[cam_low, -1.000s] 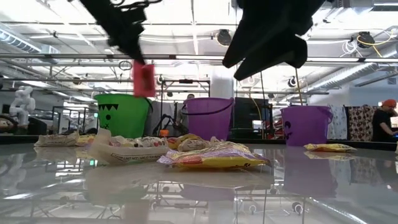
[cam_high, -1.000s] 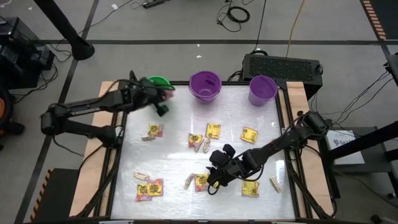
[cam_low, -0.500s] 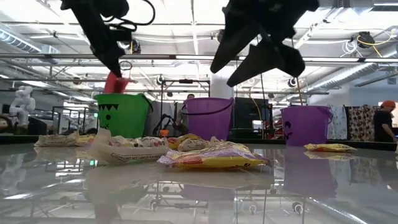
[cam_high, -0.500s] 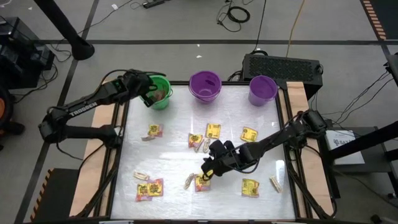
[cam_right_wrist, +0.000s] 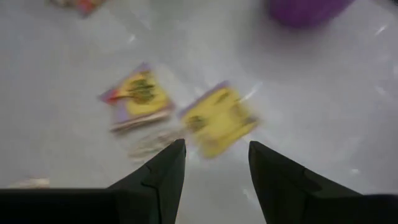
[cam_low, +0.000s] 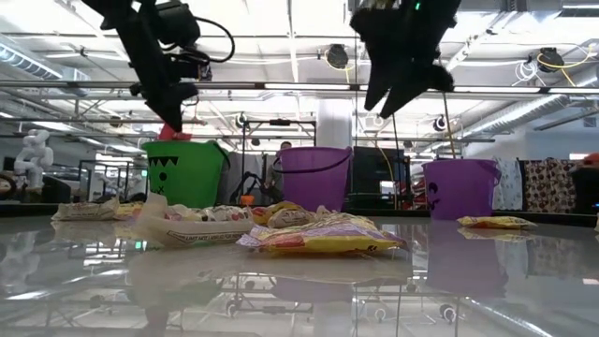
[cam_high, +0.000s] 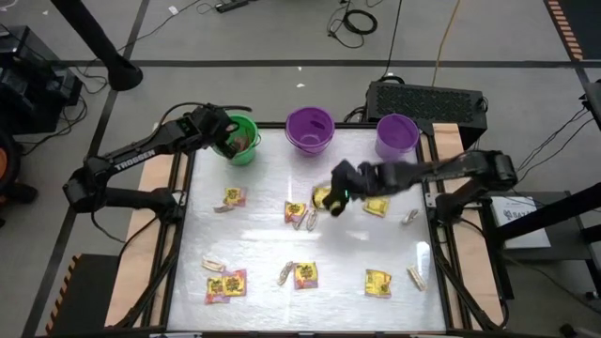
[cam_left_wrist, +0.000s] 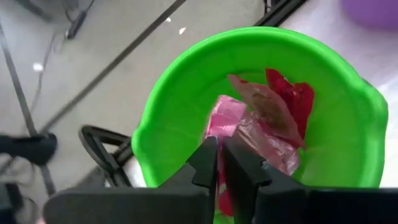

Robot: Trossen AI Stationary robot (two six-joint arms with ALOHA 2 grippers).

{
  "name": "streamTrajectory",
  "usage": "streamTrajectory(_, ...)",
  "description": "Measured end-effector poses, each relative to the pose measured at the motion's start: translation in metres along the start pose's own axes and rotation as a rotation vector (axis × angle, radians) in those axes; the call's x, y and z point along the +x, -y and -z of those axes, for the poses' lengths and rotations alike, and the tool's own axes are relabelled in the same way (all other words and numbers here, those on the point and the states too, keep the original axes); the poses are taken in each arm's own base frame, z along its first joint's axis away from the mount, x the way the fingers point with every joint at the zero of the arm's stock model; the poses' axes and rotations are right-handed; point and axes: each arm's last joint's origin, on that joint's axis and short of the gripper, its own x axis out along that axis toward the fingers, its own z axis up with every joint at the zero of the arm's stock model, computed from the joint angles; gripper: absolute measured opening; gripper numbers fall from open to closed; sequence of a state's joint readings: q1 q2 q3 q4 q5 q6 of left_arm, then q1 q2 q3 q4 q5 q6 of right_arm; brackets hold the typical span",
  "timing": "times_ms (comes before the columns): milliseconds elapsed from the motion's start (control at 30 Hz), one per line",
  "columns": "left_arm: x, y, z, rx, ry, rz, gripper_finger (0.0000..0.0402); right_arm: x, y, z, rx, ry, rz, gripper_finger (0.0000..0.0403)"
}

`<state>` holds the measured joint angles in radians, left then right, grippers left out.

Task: Sort candy by brand, put in halloween buckets
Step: Put the red candy pack in the green bucket, then put the yellow candy pack in the left purple bucket

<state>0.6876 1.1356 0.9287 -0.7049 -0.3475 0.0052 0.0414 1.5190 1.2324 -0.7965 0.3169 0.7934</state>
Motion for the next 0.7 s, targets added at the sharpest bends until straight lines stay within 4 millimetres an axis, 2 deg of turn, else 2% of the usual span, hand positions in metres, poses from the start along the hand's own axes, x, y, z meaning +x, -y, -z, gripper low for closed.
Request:
streamTrajectory(200, -0.001, 0.001, 0.002, -0.168, -0.017, 0.005, 0.0089, 0.024, 0.034, -0.029, -0.261, -0.134, -0.098, 0.0169)
streamTrajectory(333, -0.002, 0.001, 0.004, -0.265, -0.036, 0.031, 0.0134, 0.038, 0.050, -0.037, -0.383, -0.162, -0.071, 0.0169)
streamTrajectory(433, -0.003, 0.004, 0.005, -0.338, -0.058, 0.137, 0.0161, 0.050, 0.057, -0.042, -0.422, -0.202, -0.114, 0.0169)
streamTrajectory(567, -0.012, 0.005, 0.001, -0.294, 0.002, 0.266, 0.0178, 0.070, 0.062, -0.043, -0.458, -0.250, -0.129, 0.0169)
streamTrajectory(700, -0.039, -0.001, 0.000, -0.215, 0.149, 0.330, 0.0180, 0.092, 0.064, -0.040, -0.447, -0.304, -0.106, 0.0169)
